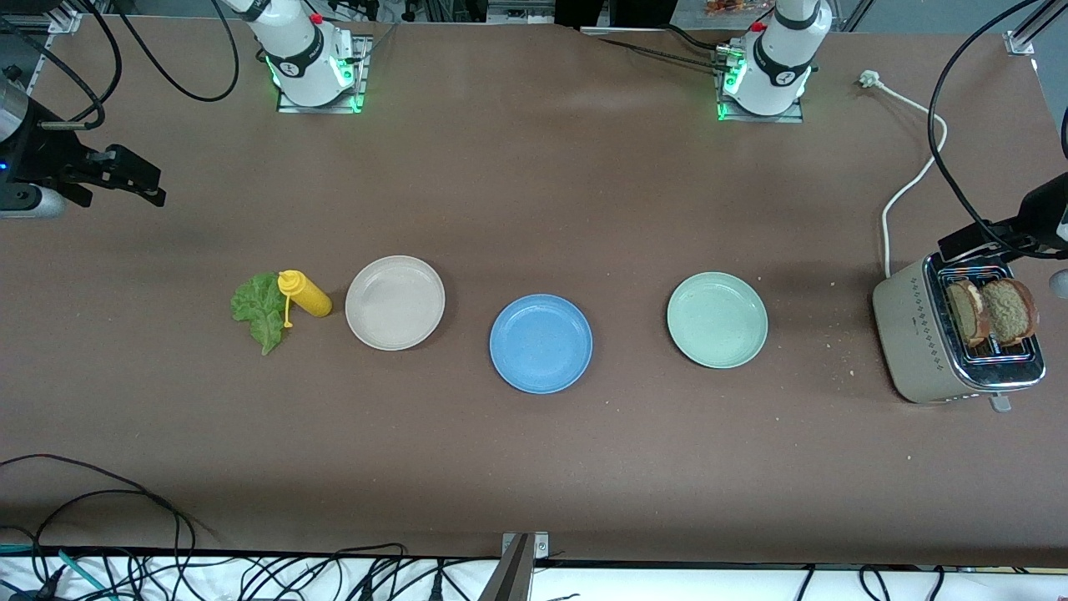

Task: Make sandwich in blue plate with both arms
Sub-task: 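Move the left gripper down over the toaster toward a bread slice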

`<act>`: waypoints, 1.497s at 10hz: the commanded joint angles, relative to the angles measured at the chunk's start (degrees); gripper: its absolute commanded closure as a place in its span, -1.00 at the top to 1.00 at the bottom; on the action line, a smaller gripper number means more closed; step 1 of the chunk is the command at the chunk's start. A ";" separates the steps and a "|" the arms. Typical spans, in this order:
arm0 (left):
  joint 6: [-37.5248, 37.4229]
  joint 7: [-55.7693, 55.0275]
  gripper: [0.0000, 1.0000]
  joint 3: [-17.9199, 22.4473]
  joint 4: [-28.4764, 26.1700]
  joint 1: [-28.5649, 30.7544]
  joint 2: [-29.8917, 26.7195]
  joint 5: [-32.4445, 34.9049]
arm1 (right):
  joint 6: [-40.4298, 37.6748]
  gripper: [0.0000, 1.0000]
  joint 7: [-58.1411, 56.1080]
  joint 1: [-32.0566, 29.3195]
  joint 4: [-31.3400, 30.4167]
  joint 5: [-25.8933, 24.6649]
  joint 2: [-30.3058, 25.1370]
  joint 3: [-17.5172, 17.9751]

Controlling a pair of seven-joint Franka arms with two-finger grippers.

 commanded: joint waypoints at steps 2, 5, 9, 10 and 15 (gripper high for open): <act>-0.17 0.89 1.00 -0.14 -0.74 0.07 -0.64 -0.15 | -1.02 1.00 -0.64 0.10 0.64 -0.59 -0.51 0.09; -0.17 0.98 1.00 -0.23 -0.74 0.07 -0.64 -0.24 | -0.93 1.00 -0.55 0.09 0.64 -0.59 -0.51 0.09; -0.17 1.16 1.00 -0.05 -0.65 0.42 -0.64 -0.15 | -1.02 1.00 -0.55 0.01 0.64 -0.68 -0.51 0.09; -0.17 3.16 1.00 -0.05 -0.47 1.64 -0.56 -0.15 | -1.02 1.00 -0.55 0.09 0.64 -0.60 -0.51 0.09; 0.53 11.70 1.00 0.04 0.05 7.45 1.63 5.63 | -1.02 1.00 -0.55 0.01 0.64 -0.59 -0.51 0.00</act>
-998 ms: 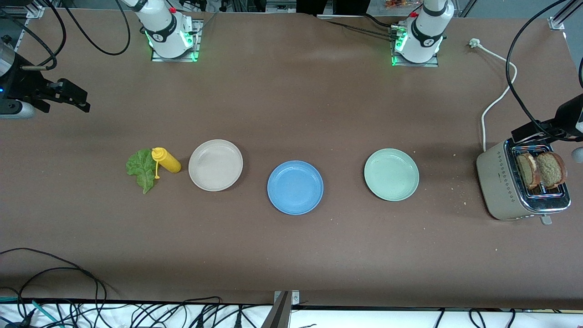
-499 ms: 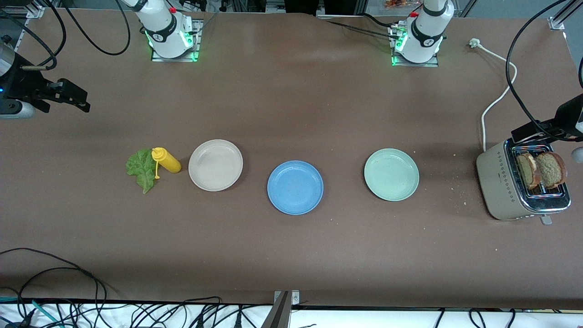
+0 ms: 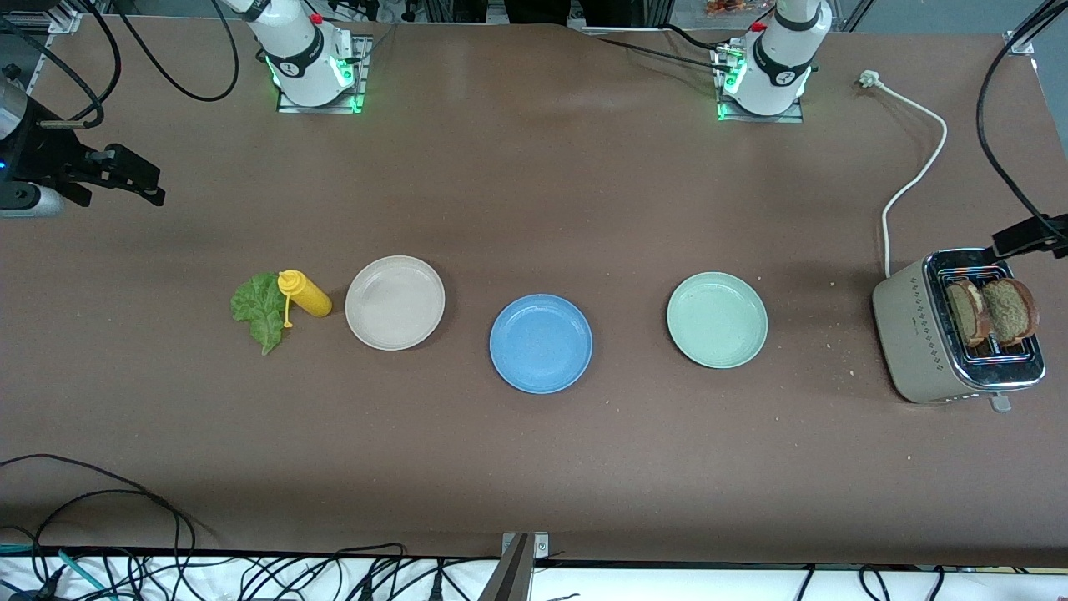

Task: Make sandwich in blue plate with both arms
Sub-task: 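Move the left gripper down over the toaster toward a bread slice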

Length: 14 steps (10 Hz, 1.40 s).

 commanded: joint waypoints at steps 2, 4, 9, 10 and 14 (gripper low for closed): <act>3.19 3.88 1.00 -0.32 0.18 4.11 3.91 4.21 | -0.92 1.00 -0.55 0.02 0.64 -0.68 -0.42 -0.15; 5.23 6.41 1.00 -0.32 0.09 6.23 6.45 4.30 | -0.92 1.00 -0.55 0.02 0.55 -0.68 -0.16 -0.24; 5.67 6.61 0.98 -0.50 0.09 6.51 12.78 4.21 | -0.92 1.00 -0.55 0.02 0.46 -0.68 0.19 -0.42; 5.58 6.78 0.96 -0.50 -0.17 6.51 13.75 4.30 | -0.83 1.00 -0.55 -0.16 0.46 -0.68 0.28 -0.50; 5.32 6.78 0.89 -0.67 -0.70 5.90 16.83 6.48 | -0.83 1.00 -0.55 -0.42 0.46 -0.68 0.63 -0.50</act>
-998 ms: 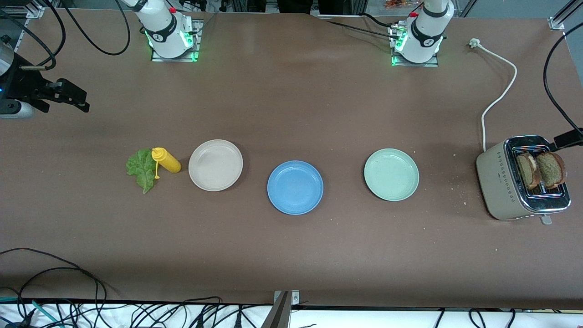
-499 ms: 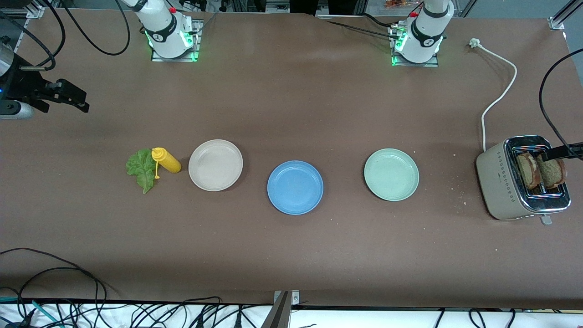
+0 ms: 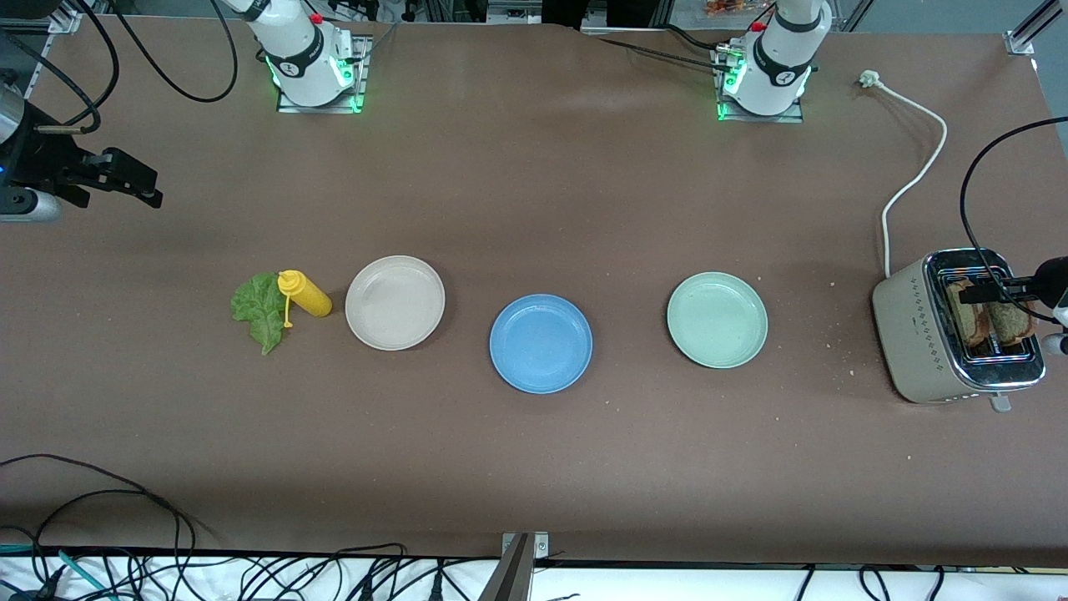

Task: Make sandwich in blue plate with both arms
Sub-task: 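Grasp a bread slice with the left gripper and lift it out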

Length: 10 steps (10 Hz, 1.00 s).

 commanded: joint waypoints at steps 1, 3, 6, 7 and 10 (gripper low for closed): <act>0.01 0.87 0.80 -0.28 -0.21 -0.63 1.51 3.66 | -0.64 1.00 -0.55 -0.26 0.50 -0.68 0.13 -0.04; -0.08 0.78 0.65 -0.28 -0.12 -0.81 2.13 3.66 | -0.64 1.00 -0.12 -0.18 0.59 -0.68 0.13 -0.04; -0.87 0.52 -0.45 -0.28 -0.12 -1.07 2.31 3.66 | -0.64 1.00 0.32 -0.18 0.59 -1.47 -0.49 0.13; -1.40 0.17 -0.79 -0.28 -0.12 -1.16 2.31 3.66 | -0.73 1.00 0.24 -0.18 0.41 -1.29 -0.49 0.05; -2.01 0.42 -1.00 -0.10 0.58 -0.99 2.22 4.01 | -0.82 1.00 -0.37 -0.18 0.32 -1.03 -0.93 0.14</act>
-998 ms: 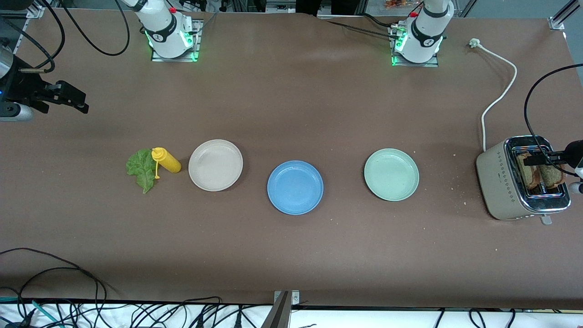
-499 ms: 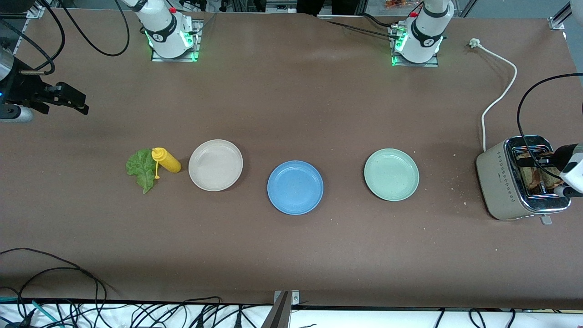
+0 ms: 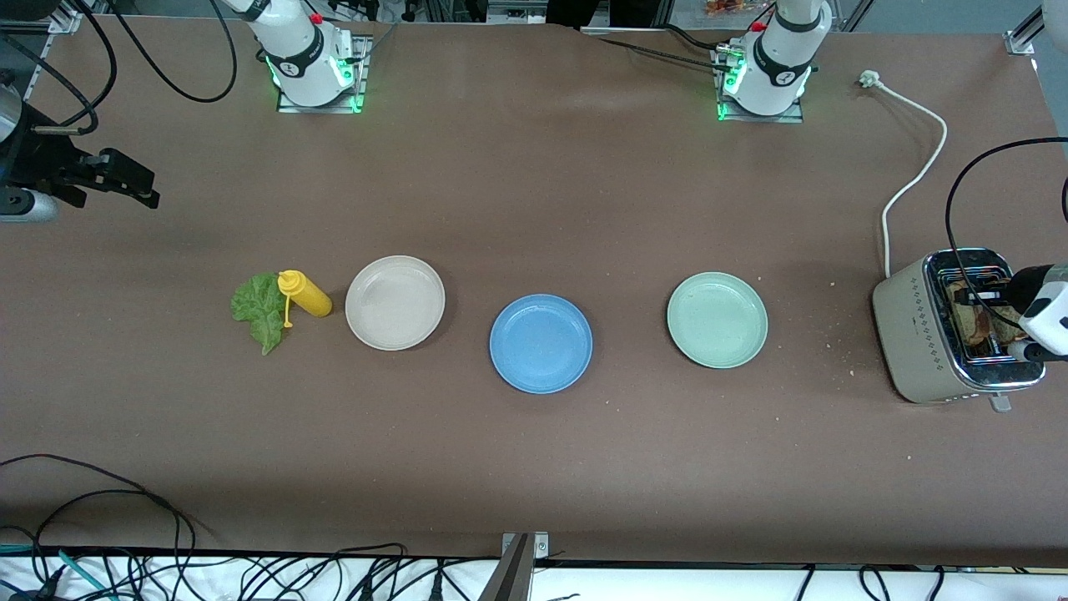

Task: Make sandwich in blue plate with both arms
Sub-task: 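Grasp a bread slice with the left gripper and lift it out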

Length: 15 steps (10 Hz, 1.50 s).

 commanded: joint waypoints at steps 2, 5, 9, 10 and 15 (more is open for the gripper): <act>-1.52 0.48 -1.00 0.29 2.70 0.10 -1.03 2.26 | -1.86 1.00 -0.58 -0.12 0.12 -0.34 -0.87 0.33; -6.52 0.57 -1.00 0.03 6.49 0.11 -5.23 2.17 | -1.61 1.00 -0.49 -0.12 0.29 -0.08 -0.17 0.24; -13.74 -2.05 -1.00 -1.72 8.16 -0.86 -10.78 -0.71 | -1.17 1.00 -0.66 -0.21 0.29 2.30 0.80 0.07; -13.74 -8.25 -1.00 -3.21 8.17 -0.86 -10.88 -3.43 | -1.17 1.00 -0.66 -0.21 0.29 2.21 1.41 0.06; -11.56 -37.28 -1.00 -13.67 6.50 -2.52 -8.25 -20.48 | -1.17 1.00 -0.66 -0.39 0.20 2.30 2.03 -0.02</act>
